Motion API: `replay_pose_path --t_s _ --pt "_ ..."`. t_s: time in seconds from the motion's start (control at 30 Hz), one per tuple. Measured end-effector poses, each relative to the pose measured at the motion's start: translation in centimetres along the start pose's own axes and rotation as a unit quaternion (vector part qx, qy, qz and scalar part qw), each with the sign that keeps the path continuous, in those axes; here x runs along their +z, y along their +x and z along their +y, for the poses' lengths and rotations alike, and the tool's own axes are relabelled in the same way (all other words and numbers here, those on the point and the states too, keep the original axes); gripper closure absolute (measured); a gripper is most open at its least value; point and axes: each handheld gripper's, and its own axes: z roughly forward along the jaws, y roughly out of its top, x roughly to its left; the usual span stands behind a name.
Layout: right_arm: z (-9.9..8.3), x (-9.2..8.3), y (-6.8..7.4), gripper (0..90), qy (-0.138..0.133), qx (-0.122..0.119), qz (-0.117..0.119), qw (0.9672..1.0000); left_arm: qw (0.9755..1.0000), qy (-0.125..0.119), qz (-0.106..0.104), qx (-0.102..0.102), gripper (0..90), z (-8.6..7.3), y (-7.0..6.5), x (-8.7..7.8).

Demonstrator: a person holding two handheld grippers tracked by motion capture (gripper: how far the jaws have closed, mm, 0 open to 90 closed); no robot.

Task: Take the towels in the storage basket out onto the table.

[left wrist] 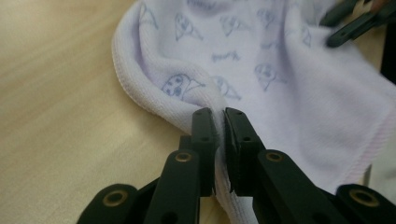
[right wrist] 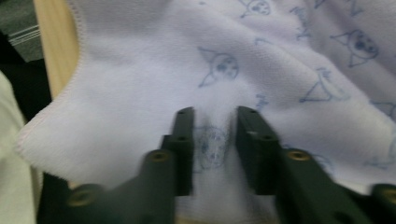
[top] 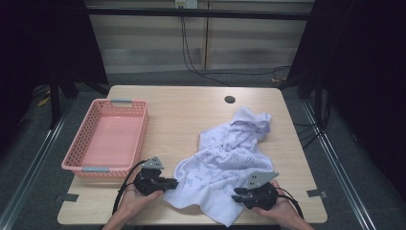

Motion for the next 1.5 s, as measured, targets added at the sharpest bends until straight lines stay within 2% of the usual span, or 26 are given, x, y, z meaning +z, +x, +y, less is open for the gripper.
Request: replay_pose_path --t_s 0.03,0.1,0.17,0.23,0.27,0.3,0.33,0.4,0.43,0.5,0.53,0.57,0.6,0.63,0.7,0.73,0.77,0.8,0.9,0.93,0.97,1.0,1.13,1.27,1.33,1.5 --pt "0.0 0.0 0.0 81.5 0.000 0.000 0.000 1.0000 1.0000 0.000 0.000 0.000 83.3 0.0 0.0 0.0" --pt "0.1 -0.2 0.0 86.7 0.007 0.009 0.009 0.9999 0.9997 -0.024 0.003 0.002 83.5 0.4 -0.2 -1.0" --pt "0.2 -1.6 -1.2 87.4 -0.024 0.036 0.020 0.9989 0.9981 -0.062 0.004 0.000 83.5 1.2 -0.3 -2.7" --pt "0.5 -3.1 -2.4 87.6 -0.055 0.060 0.009 0.9966 0.9969 -0.078 0.007 0.006 83.5 2.0 -0.2 -3.8" --pt "0.5 -3.1 -2.4 87.6 -0.055 0.060 0.009 0.9966 0.9969 -0.078 0.007 0.006 83.5 2.0 -0.2 -3.8" --pt "0.8 -4.5 -3.7 87.7 -0.075 0.071 -0.011 0.9946 0.9957 -0.092 0.014 0.005 83.5 3.0 0.0 -4.4" --pt "0.8 -4.5 -3.7 87.7 -0.075 0.071 -0.011 0.9946 0.9957 -0.092 0.014 0.005 83.5 3.0 0.0 -4.4" --pt "1.8 -5.8 -5.8 87.7 -0.095 0.085 -0.029 0.9914 0.9953 -0.096 0.017 0.004 83.2 4.3 0.2 -4.4" --pt "1.8 -5.8 -5.8 87.7 -0.095 0.085 -0.029 0.9914 0.9952 -0.095 0.021 0.006 83.2 4.8 0.3 -4.1" --pt "2.5 -5.8 -7.4 87.6 -0.092 0.094 -0.037 0.9907 0.9948 -0.100 0.015 0.001 82.4 5.8 0.7 -3.1" --pt "2.8 -5.2 -9.2 87.6 -0.089 0.106 -0.053 0.9889 0.9948 -0.100 0.017 -0.003 80.4 6.1 1.0 -2.5" --pt "2.8 -5.2 -9.2 87.6 -0.089 0.106 -0.053 0.9889 0.9947 -0.101 0.018 -0.009 80.4 6.4 1.3 -2.0" --pt "2.7 -4.4 -11.2 87.6 -0.082 0.124 -0.066 0.9867 0.9944 -0.103 0.016 -0.017 77.8 6.8 1.8 -1.0" --pt "2.7 -4.4 -11.2 87.6 -0.082 0.124 -0.066 0.9867 0.9944 -0.103 0.016 -0.017 75.5 6.8 1.8 -1.0" --pt "2.4 -3.3 -12.8 87.6 -0.069 0.142 -0.077 0.9845 0.9941 -0.105 0.016 -0.022 74.7 7.0 2.3 -0.4" --pt "2.1 -2.2 -14.1 87.5 -0.059 0.156 -0.087 0.9821 0.9938 -0.105 0.024 -0.028 68.3 6.9 2.5 -0.1" --pt "2.1 -2.2 -14.1 87.5 -0.059 0.156 -0.087 0.9821 0.9938 -0.105 0.024 -0.028 67.5 6.9 2.5 -0.1" --pt "1.6 -1.4 -15.1 87.3 -0.056 0.173 -0.087 0.9794 0.9935 -0.107 0.023 -0.030 66.8 6.7 2.5 -0.3" --pt "1.3 -0.9 -15.4 86.2 -0.053 0.179 -0.084 0.9788 0.9939 -0.105 0.019 -0.027 66.0 6.3 2.2 -0.4" --pt "1.2 -1.0 -15.2 80.8 -0.052 0.179 -0.087 0.9786 0.9952 -0.096 0.006 -0.020 67.0 5.5 1.8 -0.2" --pt "1.2 -1.0 -15.2 80.8 -0.052 0.179 -0.087 0.9786 0.9952 -0.096 0.006 -0.020 67.7 5.5 1.8 -0.2" --pt "1.1 -1.3 -15.1 73.4 -0.054 0.178 -0.093 0.9782 0.9971 -0.075 -0.002 -0.009 68.2 4.6 1.3 0.1" --pt "0.8 -2.2 -14.5 64.3 -0.063 0.178 -0.097 0.9772 0.9988 -0.048 -0.006 0.003 69.0 3.1 1.2 0.7" --pt "0.7 -2.8 -14.0 60.8 -0.068 0.175 -0.100 0.9771 0.9988 -0.048 -0.009 0.003 67.3 2.5 1.5 0.9" --pt "0.7 -3.4 -13.6 58.6 -0.074 0.175 -0.100 0.9768 0.9995 -0.027 -0.007 0.012 63.6 2.2 1.5 1.9" --pt "0.8 -4.3 -13.0 55.7 -0.092 0.172 -0.099 0.9758 0.9996 -0.009 -0.006 0.028 55.9 2.3 1.0 3.0"
